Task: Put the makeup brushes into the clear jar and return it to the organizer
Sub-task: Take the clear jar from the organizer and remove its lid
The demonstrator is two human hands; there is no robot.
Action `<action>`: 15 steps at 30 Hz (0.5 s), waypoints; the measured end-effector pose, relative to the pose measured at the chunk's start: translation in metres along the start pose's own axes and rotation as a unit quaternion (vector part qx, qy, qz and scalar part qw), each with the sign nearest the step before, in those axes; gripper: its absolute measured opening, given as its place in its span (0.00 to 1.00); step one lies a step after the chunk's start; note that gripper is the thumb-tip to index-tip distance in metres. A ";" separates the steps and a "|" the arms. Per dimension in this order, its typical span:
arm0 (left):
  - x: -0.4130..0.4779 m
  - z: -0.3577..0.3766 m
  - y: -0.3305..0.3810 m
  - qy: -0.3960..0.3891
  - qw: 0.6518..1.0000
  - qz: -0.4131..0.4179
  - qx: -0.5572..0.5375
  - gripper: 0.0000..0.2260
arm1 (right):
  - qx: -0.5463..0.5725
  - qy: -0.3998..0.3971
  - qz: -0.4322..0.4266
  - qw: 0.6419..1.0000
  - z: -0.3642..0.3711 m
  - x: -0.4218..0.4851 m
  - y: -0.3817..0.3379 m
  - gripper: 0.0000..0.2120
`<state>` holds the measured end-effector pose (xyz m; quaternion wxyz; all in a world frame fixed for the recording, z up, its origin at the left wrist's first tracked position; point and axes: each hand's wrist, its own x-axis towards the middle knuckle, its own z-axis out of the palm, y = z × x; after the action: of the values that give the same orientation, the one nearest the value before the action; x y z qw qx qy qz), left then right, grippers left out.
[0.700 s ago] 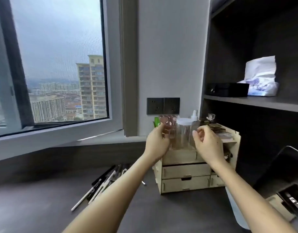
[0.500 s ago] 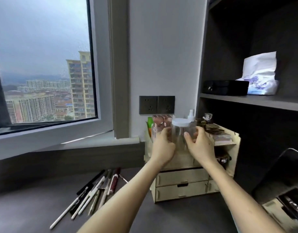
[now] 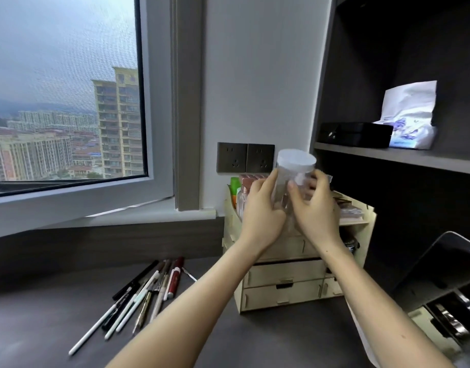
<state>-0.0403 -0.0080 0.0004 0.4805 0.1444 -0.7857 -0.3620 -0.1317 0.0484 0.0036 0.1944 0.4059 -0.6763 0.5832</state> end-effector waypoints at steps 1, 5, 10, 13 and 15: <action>-0.005 -0.008 0.007 0.018 0.999 0.031 0.013 0.29 | 0.028 0.008 -0.007 1.000 -0.006 -0.006 -0.013 0.25; -0.039 -0.045 0.025 0.070 0.985 0.115 0.107 0.31 | 0.150 -0.042 0.013 0.988 -0.023 -0.046 -0.056 0.28; -0.109 -0.089 -0.004 0.091 0.973 0.085 0.194 0.37 | 0.266 -0.194 0.147 0.933 -0.014 -0.118 -0.079 0.34; -0.154 -0.112 -0.032 0.080 0.951 0.114 0.276 0.32 | 0.193 -0.279 0.203 0.919 -0.003 -0.142 -0.084 0.30; -0.182 -0.126 -0.048 0.047 0.934 0.134 0.329 0.31 | 0.067 -0.327 0.155 0.930 0.004 -0.149 -0.086 0.30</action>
<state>0.1521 0.0091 -0.1166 0.4868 0.2049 -0.8491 -0.0087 0.0240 0.0930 -0.0529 -0.1586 0.4761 -0.7164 0.4847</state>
